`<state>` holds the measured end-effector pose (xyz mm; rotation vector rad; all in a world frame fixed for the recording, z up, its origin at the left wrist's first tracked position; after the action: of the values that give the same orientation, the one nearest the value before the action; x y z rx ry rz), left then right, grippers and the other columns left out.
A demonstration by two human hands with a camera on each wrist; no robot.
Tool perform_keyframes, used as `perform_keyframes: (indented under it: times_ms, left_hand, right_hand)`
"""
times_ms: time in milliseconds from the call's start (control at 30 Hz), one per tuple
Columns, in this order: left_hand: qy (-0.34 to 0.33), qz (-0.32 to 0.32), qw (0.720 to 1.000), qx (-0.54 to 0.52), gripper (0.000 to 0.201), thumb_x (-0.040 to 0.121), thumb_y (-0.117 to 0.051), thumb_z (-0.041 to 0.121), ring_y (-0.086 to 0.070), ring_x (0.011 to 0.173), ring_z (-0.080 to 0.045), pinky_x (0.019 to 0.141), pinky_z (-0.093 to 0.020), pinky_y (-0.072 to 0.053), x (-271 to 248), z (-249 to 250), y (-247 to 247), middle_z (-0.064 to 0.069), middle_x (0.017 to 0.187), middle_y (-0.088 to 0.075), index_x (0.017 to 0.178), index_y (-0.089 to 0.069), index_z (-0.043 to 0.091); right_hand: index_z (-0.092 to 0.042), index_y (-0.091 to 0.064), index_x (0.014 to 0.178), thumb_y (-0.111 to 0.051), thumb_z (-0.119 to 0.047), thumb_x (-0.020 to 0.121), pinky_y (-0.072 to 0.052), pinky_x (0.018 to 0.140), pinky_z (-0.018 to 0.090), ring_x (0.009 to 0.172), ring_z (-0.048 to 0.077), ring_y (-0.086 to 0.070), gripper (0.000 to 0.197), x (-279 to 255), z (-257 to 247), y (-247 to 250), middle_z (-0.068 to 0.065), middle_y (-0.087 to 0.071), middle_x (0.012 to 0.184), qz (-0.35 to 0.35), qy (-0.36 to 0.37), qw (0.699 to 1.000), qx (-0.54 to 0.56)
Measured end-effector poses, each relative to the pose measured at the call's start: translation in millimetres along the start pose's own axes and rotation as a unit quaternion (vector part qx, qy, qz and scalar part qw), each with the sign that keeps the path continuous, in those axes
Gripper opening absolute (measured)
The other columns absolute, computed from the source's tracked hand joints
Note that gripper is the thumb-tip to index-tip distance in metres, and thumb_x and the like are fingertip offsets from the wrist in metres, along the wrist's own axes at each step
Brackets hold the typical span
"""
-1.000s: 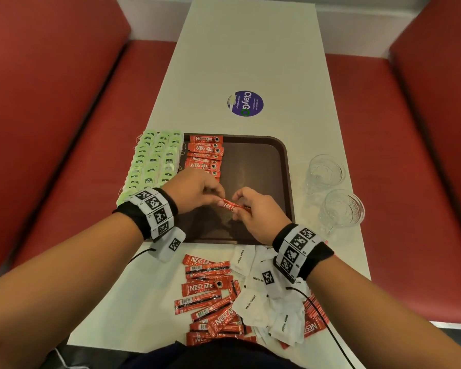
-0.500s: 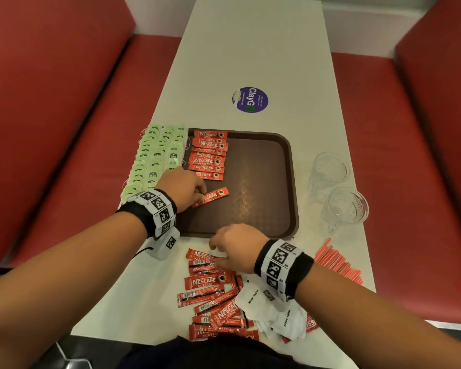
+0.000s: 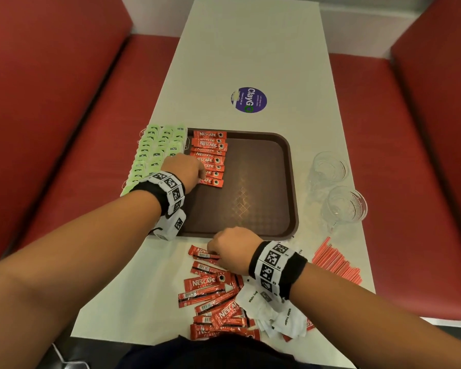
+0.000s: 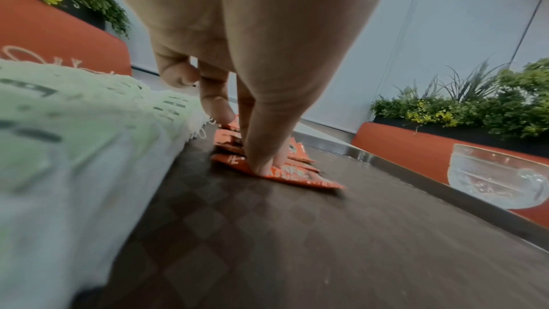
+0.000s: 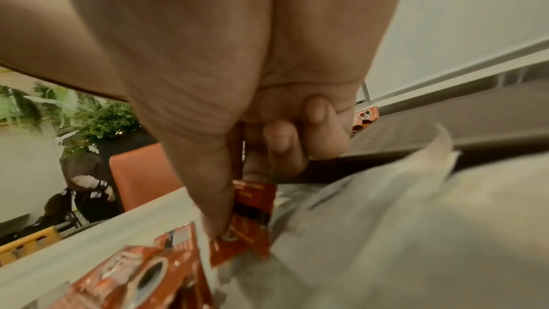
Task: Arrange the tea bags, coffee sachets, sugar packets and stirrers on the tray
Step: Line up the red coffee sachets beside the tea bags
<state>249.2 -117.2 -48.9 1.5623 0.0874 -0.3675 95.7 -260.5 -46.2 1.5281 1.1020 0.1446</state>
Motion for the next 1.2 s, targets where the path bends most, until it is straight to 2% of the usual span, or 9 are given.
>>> perform_keyframes:
  times_ms: [200,333,400,533,667,833,1000,1100,1200]
  left_hand:
    - [-0.019,0.029,0.999,-0.042,0.01,0.09,-0.065,0.031,-0.065,0.094,-0.018,0.082,-0.032,-0.05,-10,3,11,0.008,0.099,-0.072,0.094,-0.073,0.034]
    - [-0.068,0.061,0.988,-0.125,0.007,0.091,-0.065,0.031,-0.063,0.086,-0.011,0.08,-0.03,-0.05,-49,13,21,0.013,0.091,-0.068,0.091,-0.072,0.031]
    - [-0.096,0.041,0.985,-0.14,0.007,0.092,-0.065,0.029,-0.06,0.085,-0.009,0.076,-0.027,-0.045,-73,18,18,0.015,0.09,-0.066,0.093,-0.071,0.032]
    - [-0.166,-0.029,0.979,-0.117,0.011,0.091,-0.066,0.032,-0.054,0.087,-0.003,0.082,-0.025,-0.045,-115,27,-6,0.021,0.091,-0.056,0.101,-0.071,0.034]
    - [-0.216,-0.099,0.969,-0.068,0.021,0.09,-0.067,0.036,-0.063,0.098,-0.009,0.084,-0.025,-0.048,-141,38,-37,0.014,0.107,-0.068,0.11,-0.07,0.031]
    - [-0.204,-0.092,0.974,-0.033,0.028,0.09,-0.066,0.036,-0.061,0.106,-0.012,0.086,-0.031,-0.049,-149,40,-49,0.014,0.118,-0.063,0.117,-0.065,0.033]
    - [-0.186,-0.087,0.978,-0.029,0.023,0.091,-0.063,0.031,-0.062,0.1,-0.015,0.078,-0.028,-0.044,-148,41,-53,0.008,0.109,-0.064,0.114,-0.066,0.029]
    - [-0.176,-0.065,0.98,-0.06,0.015,0.091,-0.064,0.033,-0.063,0.093,-0.015,0.077,-0.028,-0.046,-146,40,-48,0.007,0.101,-0.066,0.103,-0.072,0.029]
    - [-0.179,-0.024,0.976,-0.124,0.014,0.087,-0.069,0.037,-0.059,0.087,-0.011,0.077,-0.029,-0.047,-146,40,-37,0.01,0.094,-0.063,0.099,-0.074,0.031]
  right_hand:
    - [-0.017,-0.059,0.109,-0.051,-0.019,0.094,-0.054,0.079,0.043,0.091,0.028,-0.061,0.017,-12,3,4,0.006,-0.064,0.105,0.043,-0.021,0.996,0.074]
    - [-0.021,-0.046,0.092,-0.052,-0.019,0.088,-0.054,0.071,0.042,0.077,0.026,-0.058,0.008,-26,14,10,0.003,-0.061,0.085,0.093,-0.053,0.986,0.125]
    - [-0.022,-0.042,0.087,-0.054,-0.019,0.085,-0.051,0.069,0.042,0.075,0.028,-0.055,0.013,-33,20,13,0.004,-0.058,0.081,0.117,-0.07,0.979,0.149]
    - [-0.026,-0.035,0.078,-0.054,-0.021,0.085,-0.043,0.069,0.037,0.078,0.029,-0.051,0.021,-47,30,11,0.005,-0.051,0.079,0.174,-0.12,0.959,0.189]
    - [-0.027,-0.027,0.071,-0.049,-0.007,0.089,-0.038,0.06,0.035,0.064,0.025,-0.05,0.035,-55,34,8,0.001,-0.051,0.068,0.213,-0.138,0.936,0.242]
    - [-0.022,-0.039,0.089,-0.045,-0.006,0.093,-0.052,0.064,0.046,0.067,0.027,-0.059,0.017,-64,31,2,0.006,-0.061,0.076,0.228,-0.14,0.924,0.272]
    - [-0.02,-0.058,0.095,-0.06,-0.021,0.088,-0.052,0.077,0.041,0.079,0.017,-0.058,0.006,-64,27,0,-0.004,-0.061,0.086,0.23,-0.123,0.933,0.25]
    - [-0.022,-0.065,0.104,-0.069,-0.035,0.088,-0.05,0.083,0.034,0.087,0.013,-0.058,0.021,-59,25,-3,-0.007,-0.06,0.094,0.214,-0.106,0.943,0.232]
    - [-0.024,-0.069,0.11,-0.071,-0.036,0.089,-0.048,0.085,0.031,0.093,0.013,-0.058,0.024,-56,22,-2,-0.007,-0.061,0.1,0.224,-0.092,0.945,0.221]
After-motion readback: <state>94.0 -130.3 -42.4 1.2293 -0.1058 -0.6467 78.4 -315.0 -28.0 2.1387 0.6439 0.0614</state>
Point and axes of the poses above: each hand's wrist, its own x-axis towards the middle knuckle, its own y-axis out of the back of the hand, z = x × y, the point moved 3 cm from there along x, towards the middle knuckle
